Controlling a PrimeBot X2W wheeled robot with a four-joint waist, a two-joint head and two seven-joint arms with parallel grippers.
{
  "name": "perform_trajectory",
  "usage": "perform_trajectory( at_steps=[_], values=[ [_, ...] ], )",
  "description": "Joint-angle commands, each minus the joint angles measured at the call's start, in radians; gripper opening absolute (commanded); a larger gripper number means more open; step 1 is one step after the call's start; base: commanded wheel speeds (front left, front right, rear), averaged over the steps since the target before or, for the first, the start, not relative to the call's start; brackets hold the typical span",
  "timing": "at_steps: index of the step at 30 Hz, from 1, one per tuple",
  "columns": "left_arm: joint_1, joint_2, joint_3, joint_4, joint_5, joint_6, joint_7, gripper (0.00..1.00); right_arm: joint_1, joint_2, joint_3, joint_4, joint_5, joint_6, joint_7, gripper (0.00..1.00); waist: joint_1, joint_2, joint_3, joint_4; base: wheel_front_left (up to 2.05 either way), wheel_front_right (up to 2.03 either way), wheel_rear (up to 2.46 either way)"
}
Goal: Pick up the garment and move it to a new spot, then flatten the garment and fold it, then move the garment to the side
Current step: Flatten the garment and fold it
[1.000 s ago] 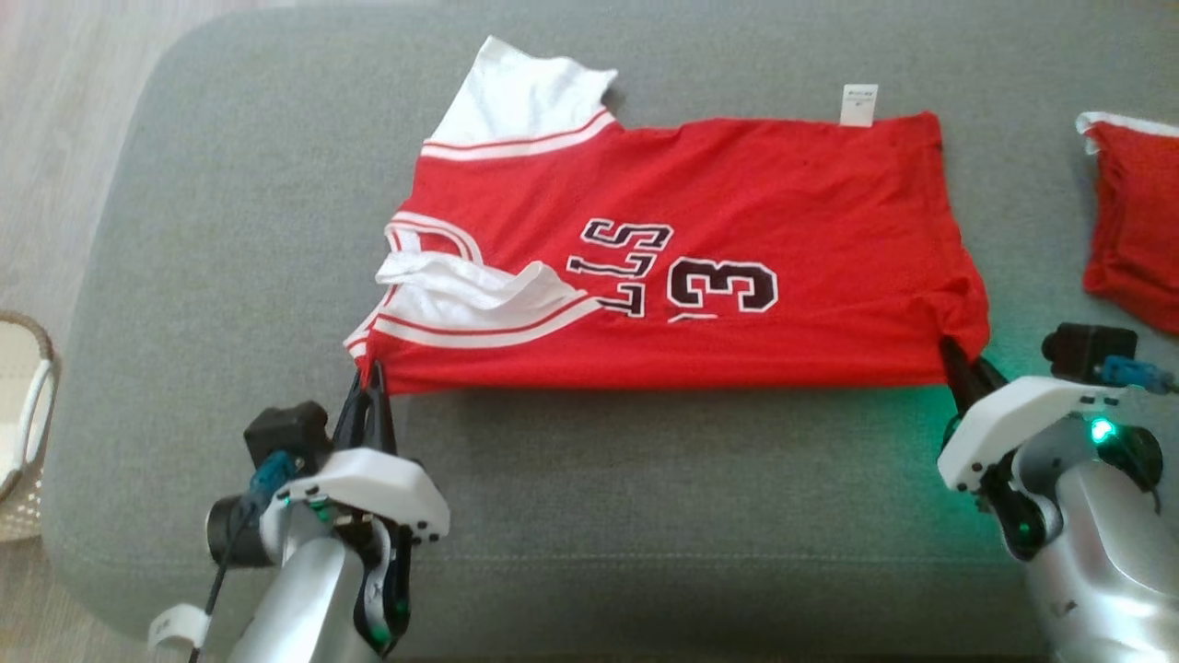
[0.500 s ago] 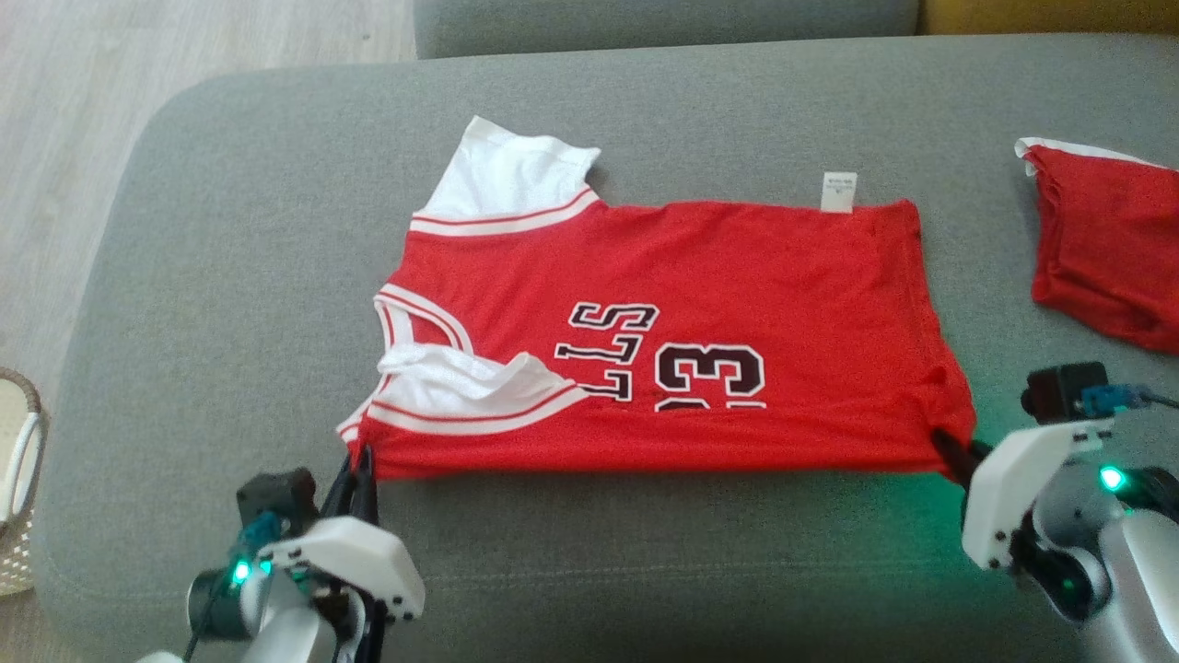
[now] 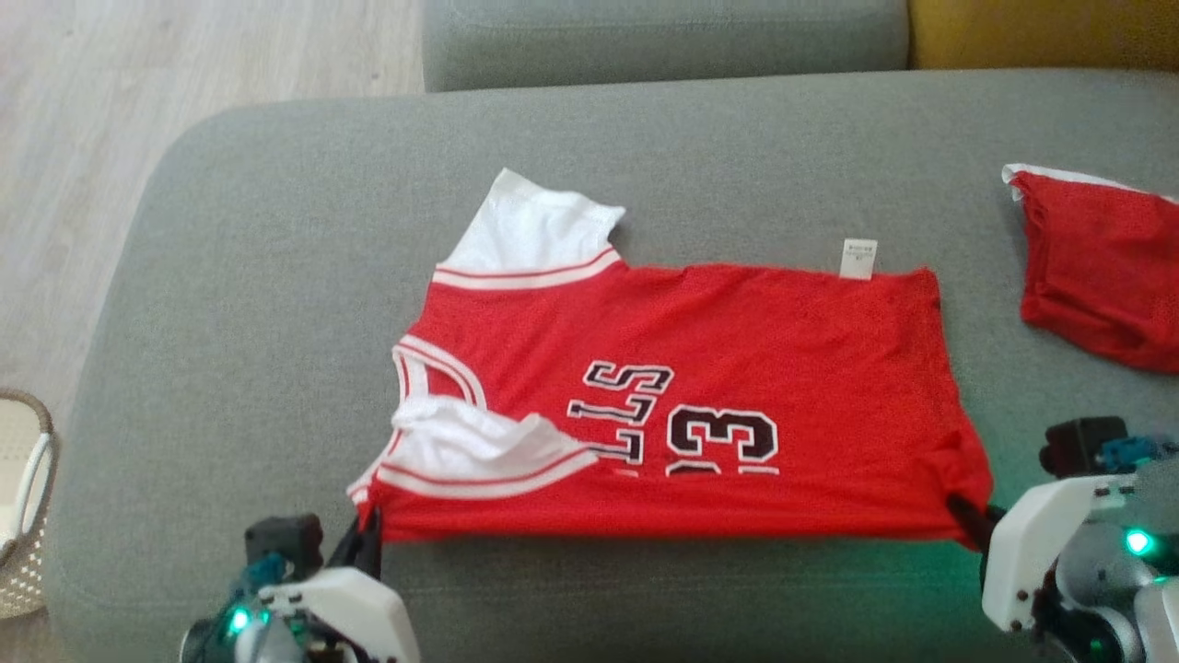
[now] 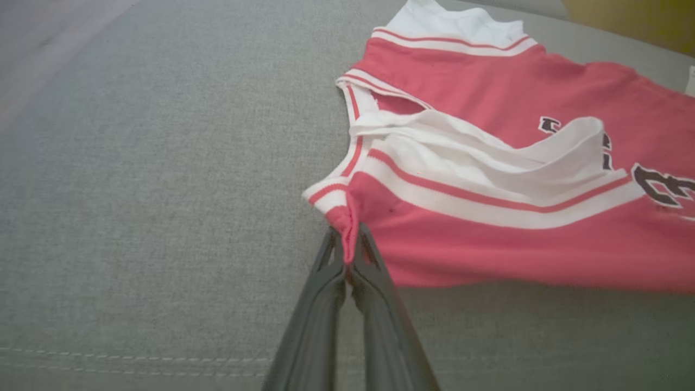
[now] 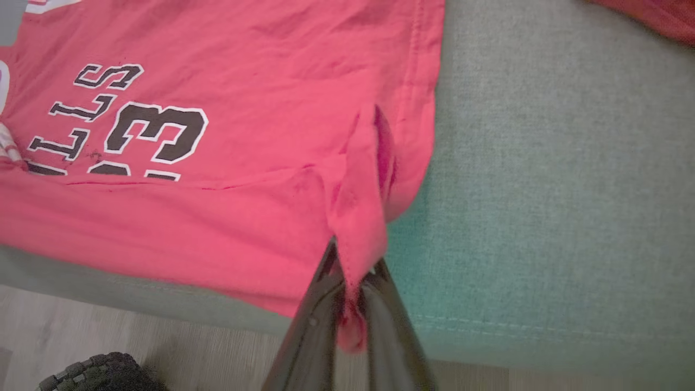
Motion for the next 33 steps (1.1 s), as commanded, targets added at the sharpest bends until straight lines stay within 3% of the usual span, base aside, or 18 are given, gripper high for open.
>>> perform_trajectory(
  at_steps=[1, 7, 8, 9, 10, 17, 26, 33],
  values=[
    [-0.016, 0.025, 0.028, -0.034, -0.007, 0.002, 0.007, 0.00, -0.009, -0.017, 0.002, -0.046, -0.008, 0.000, 0.009, 0.00, 0.0000, -0.0001, -0.005, -0.002, 0.00, 0.00, 0.00],
    [0.011, 0.033, 0.014, -0.053, -0.008, 0.009, 0.042, 0.00, 0.017, 0.014, -0.005, -0.071, -0.022, 0.000, 0.043, 0.00, 0.0000, -0.0001, -0.014, -0.017, 0.00, 0.00, 0.00],
    [0.011, 0.034, 0.011, -0.053, -0.007, 0.012, 0.048, 0.17, 0.013, 0.020, -0.009, -0.072, -0.026, 0.000, 0.040, 0.00, 0.0000, -0.0001, -0.011, -0.020, 0.00, 0.00, 0.00],
    [0.010, 0.034, 0.008, -0.053, -0.006, 0.015, 0.054, 0.62, 0.006, 0.025, -0.012, -0.074, -0.032, 0.000, 0.028, 1.00, 0.0000, -0.0001, -0.007, -0.022, 0.00, 0.00, 0.00],
    [0.008, 0.034, 0.006, -0.054, -0.004, 0.017, 0.058, 1.00, 0.000, 0.034, -0.021, -0.070, -0.032, 0.000, 0.020, 1.00, 0.0000, -0.0001, -0.005, -0.023, 0.00, 0.00, 0.00],
    [-0.015, 0.028, 0.028, -0.076, -0.004, 0.050, 0.019, 1.00, -0.045, 0.053, -0.047, -0.071, -0.041, 0.000, -0.059, 1.00, 0.0000, -0.0001, 0.021, -0.031, 0.00, 0.00, 0.00],
    [-0.152, 0.010, 0.098, -0.164, 0.001, 0.080, -0.145, 1.00, -0.163, 0.040, 0.008, -0.120, -0.019, 0.000, -0.326, 1.00, 0.0000, -0.0001, 0.097, -0.060, 0.00, 0.00, 0.00],
    [-0.338, 0.047, 0.076, -0.125, 0.049, 0.060, -0.103, 1.00, -0.273, 0.018, 0.077, -0.118, -0.038, 0.000, -0.474, 1.00, 0.0000, -0.0001, 0.192, -0.116, 0.00, 0.00, 0.00]
  ],
)
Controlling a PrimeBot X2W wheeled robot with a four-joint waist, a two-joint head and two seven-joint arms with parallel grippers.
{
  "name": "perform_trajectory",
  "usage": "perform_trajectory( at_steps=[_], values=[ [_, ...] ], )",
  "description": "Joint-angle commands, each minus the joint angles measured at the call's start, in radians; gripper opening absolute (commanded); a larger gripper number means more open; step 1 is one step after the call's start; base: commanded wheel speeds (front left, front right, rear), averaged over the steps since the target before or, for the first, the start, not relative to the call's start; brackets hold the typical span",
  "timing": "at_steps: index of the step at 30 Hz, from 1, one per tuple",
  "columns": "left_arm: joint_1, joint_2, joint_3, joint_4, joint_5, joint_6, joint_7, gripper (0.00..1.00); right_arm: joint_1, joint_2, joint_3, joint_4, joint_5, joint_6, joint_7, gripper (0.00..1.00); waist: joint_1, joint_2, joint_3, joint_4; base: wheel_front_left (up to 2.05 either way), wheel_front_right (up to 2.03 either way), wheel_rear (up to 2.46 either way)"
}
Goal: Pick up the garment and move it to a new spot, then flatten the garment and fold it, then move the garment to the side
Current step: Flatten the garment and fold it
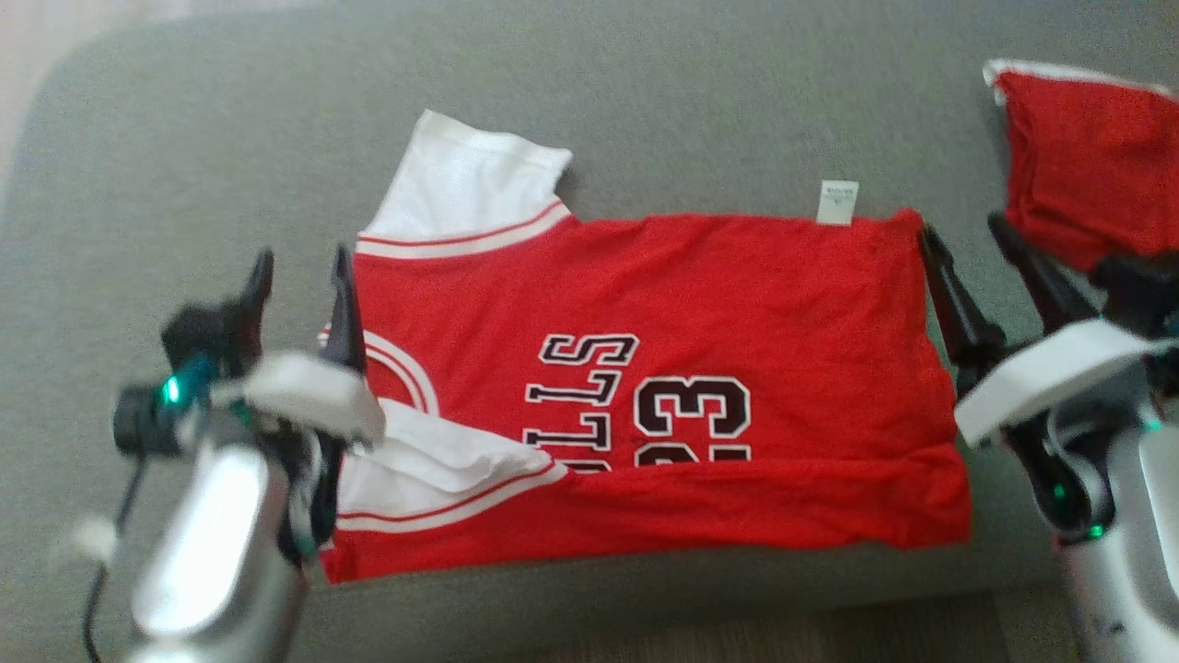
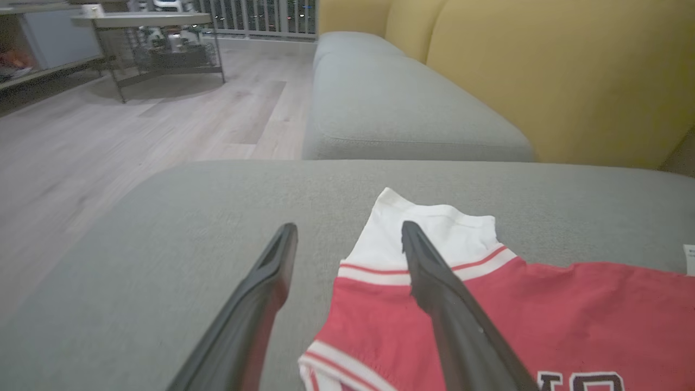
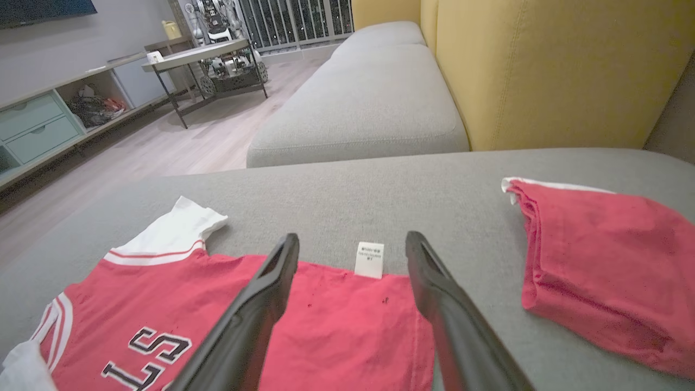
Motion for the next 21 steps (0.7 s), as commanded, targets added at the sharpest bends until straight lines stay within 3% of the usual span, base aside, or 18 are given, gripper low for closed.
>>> perform_trajectory(
  at_steps=[1, 4, 7, 12, 21],
  values=[
    [-0.091, 0.039, 0.028, -0.009, 0.016, -0.008, 0.023, 1.00, -0.059, -0.020, 0.028, -0.028, -0.014, 0.000, -0.023, 1.00, 0.0000, 0.0000, 0.060, -0.047, 0.00, 0.00, 0.00],
    [-0.210, 0.071, 0.010, 0.041, 0.032, -0.047, 0.085, 1.00, -0.127, -0.019, 0.050, -0.003, -0.033, 0.000, -0.056, 1.00, 0.0000, 0.0000, 0.114, -0.083, 0.00, 0.00, 0.00],
    [-0.327, 0.105, -0.021, 0.089, 0.031, -0.133, 0.148, 1.00, -0.192, -0.005, 0.060, 0.022, -0.041, 0.000, -0.084, 1.00, 0.0000, 0.0000, 0.161, -0.116, 0.00, 0.00, 0.00],
    [-0.510, 0.150, -0.014, 0.207, -0.011, -0.228, 0.284, 1.00, -0.277, 0.024, 0.074, 0.049, -0.044, 0.000, -0.114, 1.00, 0.0000, 0.0000, 0.230, -0.162, 0.00, 0.00, 0.00],
    [-0.705, 0.227, -0.046, 0.409, -0.006, -0.292, 0.451, 1.00, -0.344, 0.045, 0.093, 0.073, -0.033, 0.000, -0.151, 1.00, 0.0000, 0.0000, 0.291, -0.232, 0.00, 0.00, 0.00]
  ],
)
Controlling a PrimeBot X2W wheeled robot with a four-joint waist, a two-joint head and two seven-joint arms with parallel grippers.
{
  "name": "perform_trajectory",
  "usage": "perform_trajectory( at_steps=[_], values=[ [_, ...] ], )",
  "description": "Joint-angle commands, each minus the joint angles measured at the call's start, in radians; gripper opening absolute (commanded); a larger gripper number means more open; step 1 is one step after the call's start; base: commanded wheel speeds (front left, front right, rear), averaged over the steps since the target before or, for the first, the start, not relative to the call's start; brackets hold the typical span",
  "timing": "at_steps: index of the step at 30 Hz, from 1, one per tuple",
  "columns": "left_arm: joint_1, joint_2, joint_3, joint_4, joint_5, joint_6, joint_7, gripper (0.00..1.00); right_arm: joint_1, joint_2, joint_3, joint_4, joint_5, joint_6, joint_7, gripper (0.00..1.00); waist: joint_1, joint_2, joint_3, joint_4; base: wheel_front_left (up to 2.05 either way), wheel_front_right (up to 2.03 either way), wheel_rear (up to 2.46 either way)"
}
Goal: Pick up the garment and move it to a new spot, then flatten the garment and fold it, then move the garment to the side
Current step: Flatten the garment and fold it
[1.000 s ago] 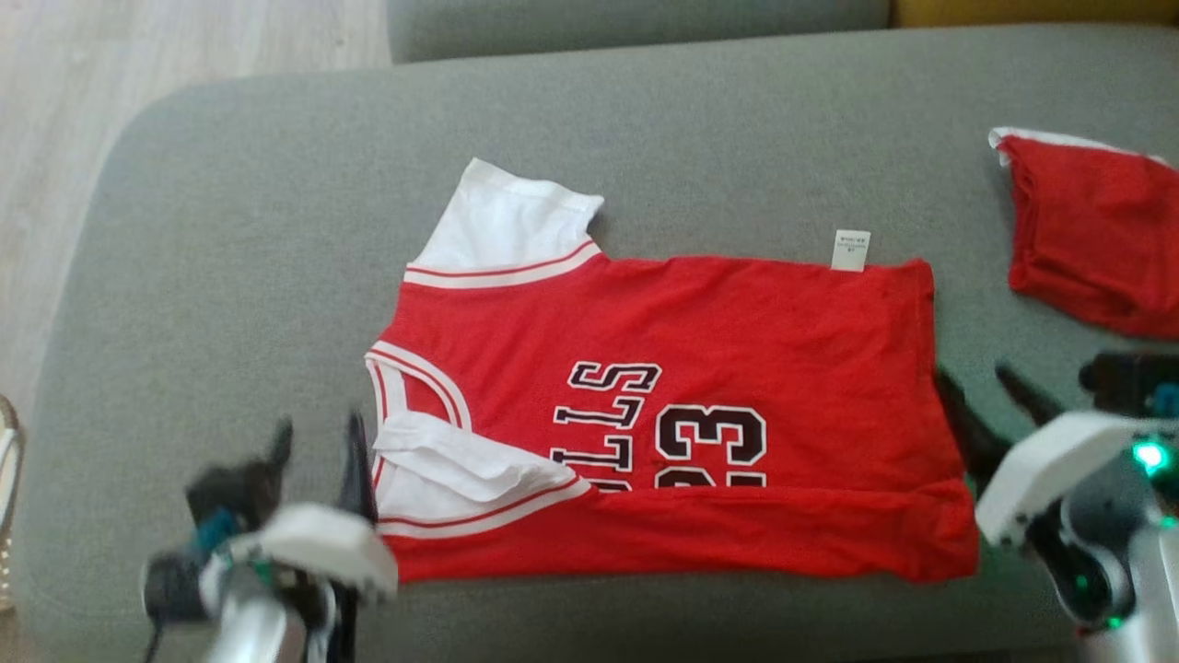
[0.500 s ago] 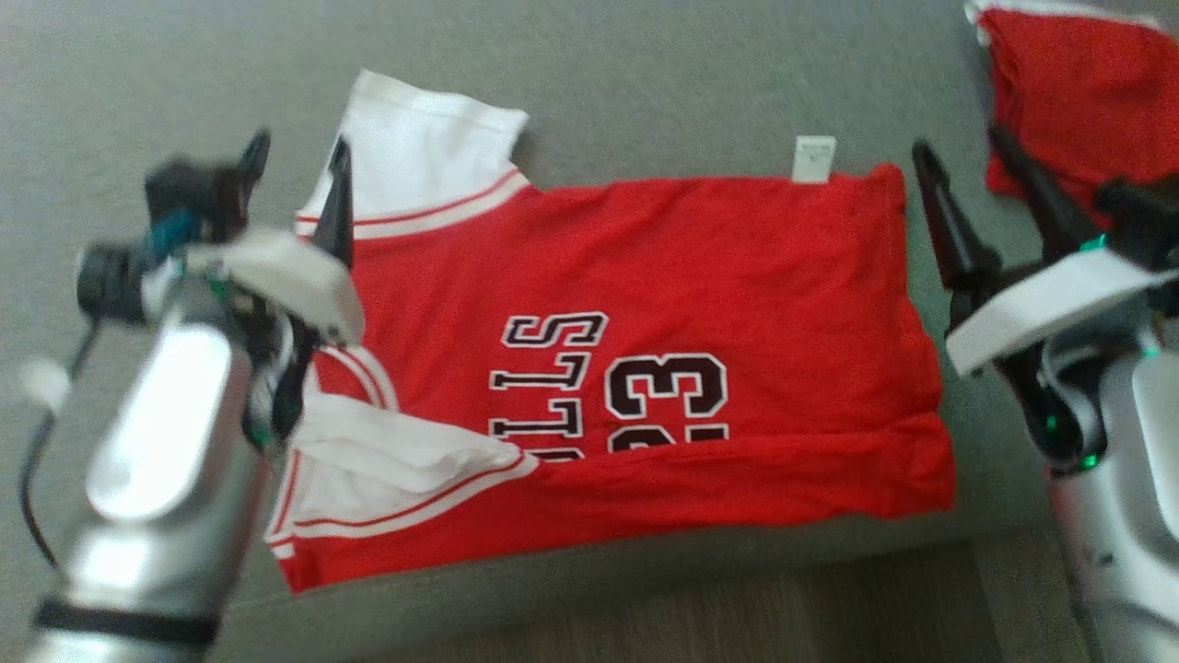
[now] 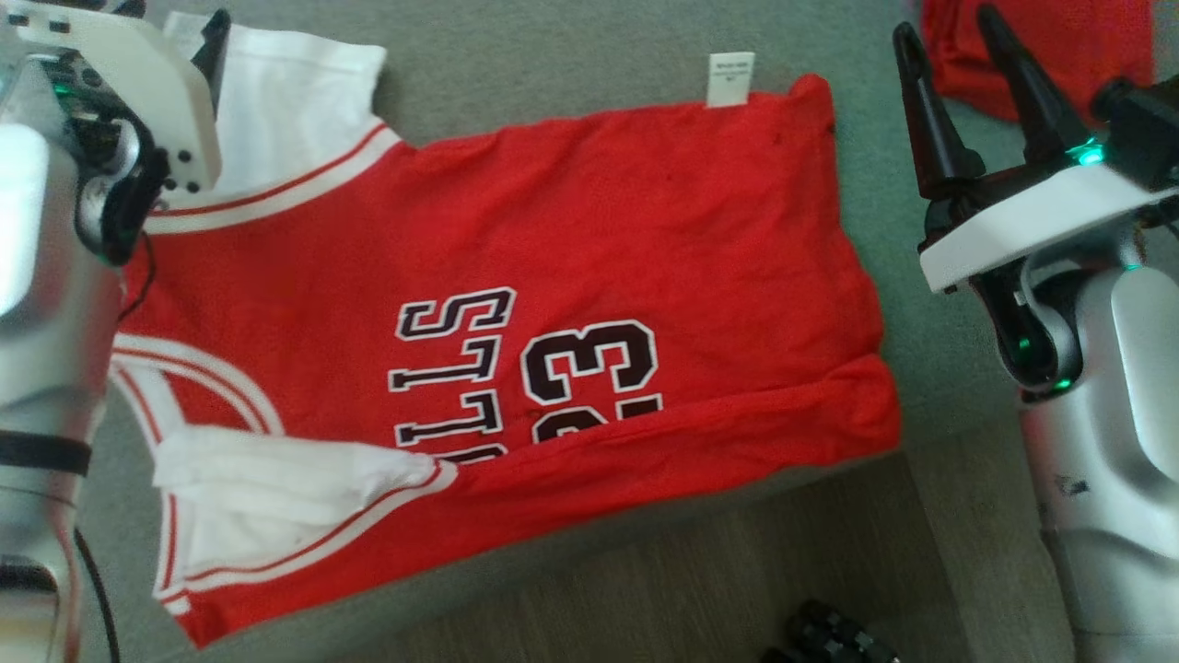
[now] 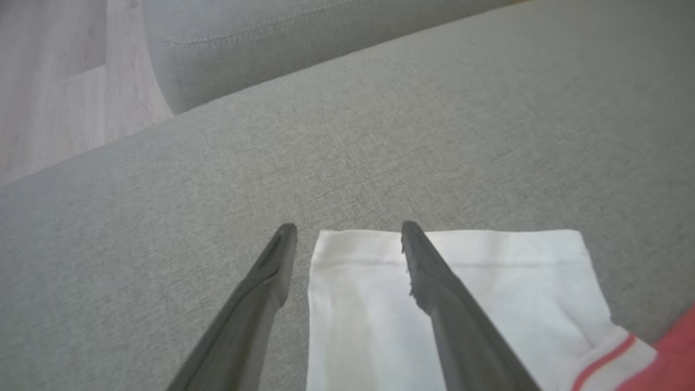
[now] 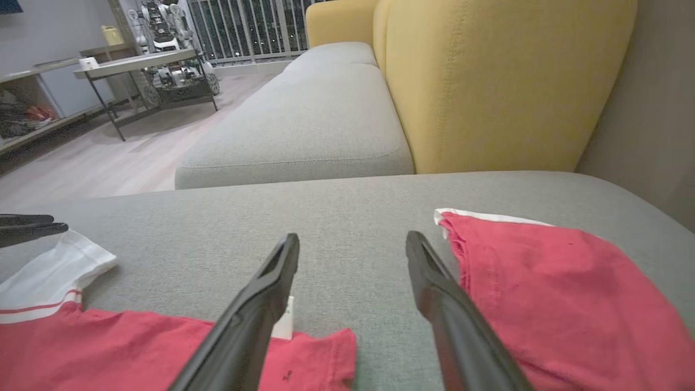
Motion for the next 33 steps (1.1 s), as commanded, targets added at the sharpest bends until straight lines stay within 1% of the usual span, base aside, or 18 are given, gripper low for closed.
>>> perform_trajectory(
  at_steps=[1, 6, 9, 11, 13, 14, 15, 20, 21, 22, 24, 27, 30, 33],
  values=[
    [-0.049, 0.056, 0.017, -0.009, 0.018, 0.000, 0.021, 1.00, -0.023, 0.005, 0.012, -0.027, 0.010, 0.000, -0.014, 1.00, -0.0002, 0.0000, 0.017, -0.023, 0.00, 0.00, 0.00],
    [-0.082, 0.070, -0.008, 0.053, 0.043, 0.014, 0.073, 1.00, -0.025, 0.003, 0.008, -0.010, 0.014, 0.000, -0.027, 1.00, -0.0002, 0.0000, 0.027, -0.039, 0.00, 0.00, 0.00],
    [-0.096, 0.073, -0.018, 0.077, 0.054, 0.026, 0.081, 1.00, -0.026, 0.000, 0.009, -0.003, 0.017, 0.000, -0.033, 1.00, -0.0002, 0.0000, 0.032, -0.045, 0.00, 0.00, 0.00],
    [-0.103, 0.072, -0.023, 0.089, 0.057, 0.028, 0.080, 1.00, -0.027, -0.001, 0.007, 0.001, 0.019, 0.000, -0.036, 1.00, -0.0002, 0.0000, 0.034, -0.048, 0.00, 0.00, 0.00],
    [-0.108, 0.068, -0.030, 0.102, 0.054, 0.020, 0.087, 1.00, -0.028, -0.002, 0.002, 0.007, 0.020, 0.000, -0.036, 1.00, -0.0002, 0.0000, 0.035, -0.049, 0.00, 0.00, 0.00],
    [-0.111, 0.065, -0.035, 0.108, 0.051, 0.013, 0.092, 0.32, -0.029, -0.002, -0.002, 0.013, 0.018, 0.000, -0.034, 1.00, -0.0002, 0.0000, 0.036, -0.048, 0.00, 0.00, 0.00],
    [-0.112, 0.062, -0.040, 0.111, 0.048, 0.006, 0.094, 0.00, -0.029, -0.002, -0.006, 0.020, 0.015, 0.000, -0.030, 1.00, -0.0002, 0.0000, 0.036, -0.046, 0.00, 0.00, 0.00],
    [-0.124, 0.049, -0.051, 0.103, 0.041, -0.005, 0.075, 0.00, -0.026, -0.006, -0.011, 0.057, 0.006, 0.000, 0.001, 1.00, -0.0002, 0.0000, 0.031, -0.025, 0.00, 0.00, 0.00],
    [-0.133, 0.048, -0.055, 0.087, 0.047, 0.000, 0.045, 0.00, -0.026, -0.026, 0.013, 0.069, -0.009, 0.000, 0.020, 1.00, -0.0002, 0.0000, 0.028, -0.009, 0.00, 0.00, 0.00],
    [-0.133, 0.048, -0.055, 0.087, 0.047, 0.000, 0.045, 0.00, -0.026, -0.026, 0.013, 0.069, -0.009, 0.000, 0.020, 1.00, -0.0002, 0.0000, 0.028, -0.009, 0.00, 0.00, 0.00],
    [-0.137, 0.043, -0.052, 0.065, 0.046, 0.007, 0.010, 0.00, -0.026, -0.043, 0.039, 0.079, -0.005, 0.000, 0.045, 1.00, -0.0002, 0.0000, 0.024, 0.010, 0.00, 0.00, 0.00],
    [-0.125, 0.022, -0.051, 0.016, 0.037, 0.012, -0.039, 0.00, -0.035, -0.097, 0.074, 0.096, -0.026, 0.000, 0.070, 1.00, -0.0002, 0.0000, 0.018, 0.046, 0.00, 0.00, 0.00],
    [-0.098, 0.007, -0.053, -0.041, 0.033, 0.023, -0.079, 0.00, -0.048, -0.164, 0.114, 0.131, -0.085, 0.000, 0.079, 1.00, -0.0002, 0.0000, 0.010, 0.084, 0.00, 0.00, 0.00],
    [-0.064, -0.009, -0.059, -0.103, 0.031, 0.037, -0.107, 0.00, -0.062, -0.208, 0.149, 0.177, -0.090, 0.000, 0.086, 1.00, -0.0002, 0.0000, 0.003, 0.121, 0.00, 0.00, 0.00]
  ],
)
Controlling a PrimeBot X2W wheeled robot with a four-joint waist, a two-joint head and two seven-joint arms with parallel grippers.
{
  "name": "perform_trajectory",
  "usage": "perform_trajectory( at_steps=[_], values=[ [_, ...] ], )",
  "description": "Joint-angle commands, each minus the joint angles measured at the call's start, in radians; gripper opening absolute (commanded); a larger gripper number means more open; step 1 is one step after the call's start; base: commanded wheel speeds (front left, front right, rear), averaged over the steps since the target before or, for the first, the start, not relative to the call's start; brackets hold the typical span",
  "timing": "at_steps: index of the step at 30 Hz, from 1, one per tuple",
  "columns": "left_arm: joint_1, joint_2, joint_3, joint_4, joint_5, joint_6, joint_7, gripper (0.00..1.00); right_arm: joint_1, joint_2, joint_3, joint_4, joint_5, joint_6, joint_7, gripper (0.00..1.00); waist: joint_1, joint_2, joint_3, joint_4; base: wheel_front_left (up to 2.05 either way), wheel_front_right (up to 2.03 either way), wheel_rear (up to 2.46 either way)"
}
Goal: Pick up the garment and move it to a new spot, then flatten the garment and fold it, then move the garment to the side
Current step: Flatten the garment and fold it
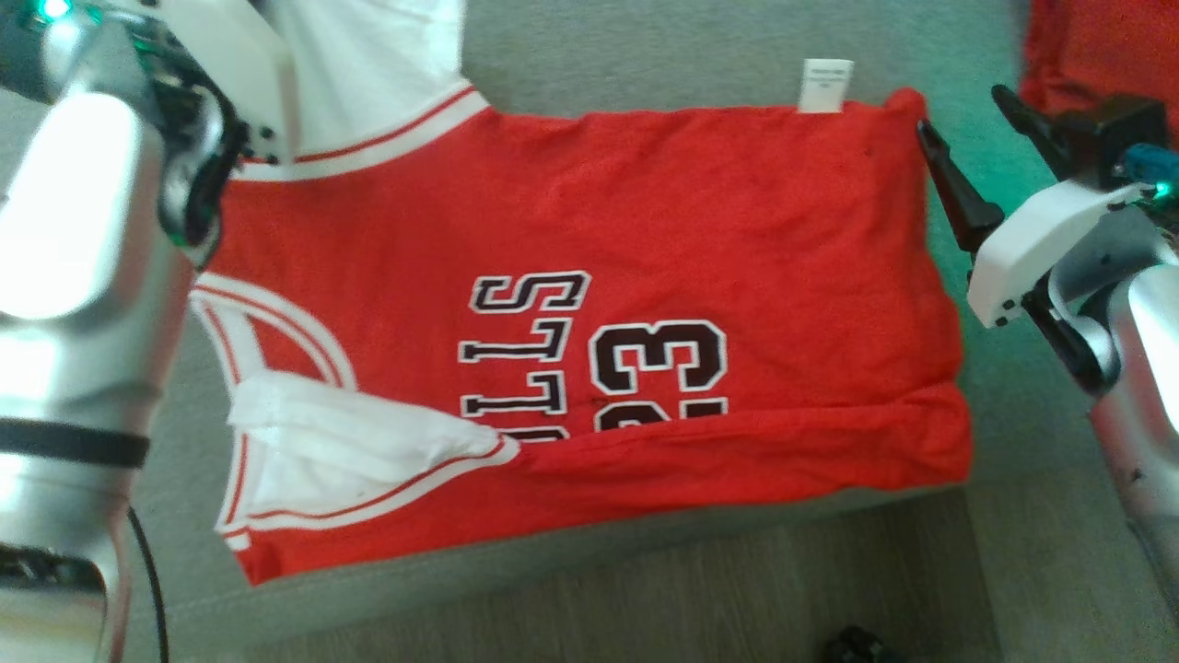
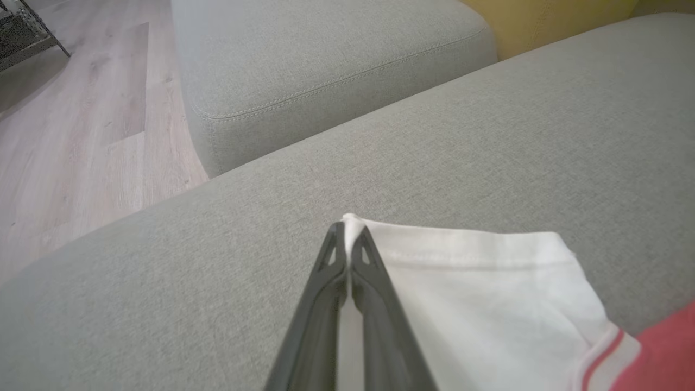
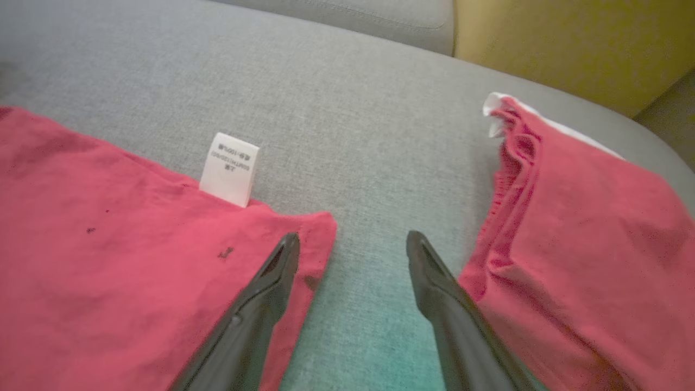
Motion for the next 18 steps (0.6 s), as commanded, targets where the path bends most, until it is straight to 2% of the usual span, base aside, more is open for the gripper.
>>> perform_trajectory(
  at_steps=[1, 9, 18],
  values=[
    [-0.018, 0.035, 0.028, -0.045, -0.008, 0.009, -0.011, 0.00, -0.018, -0.022, 0.016, -0.022, 0.002, 0.000, 0.001, 1.00, -0.0001, 0.0000, -0.008, 0.028, 0.00, 0.00, 0.00],
    [0.073, 0.015, 0.003, -0.214, -0.013, 0.044, -0.010, 0.00, -0.093, -0.121, 0.142, 0.084, 0.098, 0.000, 0.016, 1.00, -0.0001, 0.0000, -0.005, 0.098, 0.00, 0.00, 0.00],
    [0.107, 0.024, -0.005, -0.304, -0.020, 0.065, 0.017, 0.00, -0.164, -0.166, 0.258, 0.199, 0.182, 0.000, 0.013, 1.00, -0.0001, 0.0000, 0.012, 0.131, 0.00, 0.00, 0.00]
  ],
)
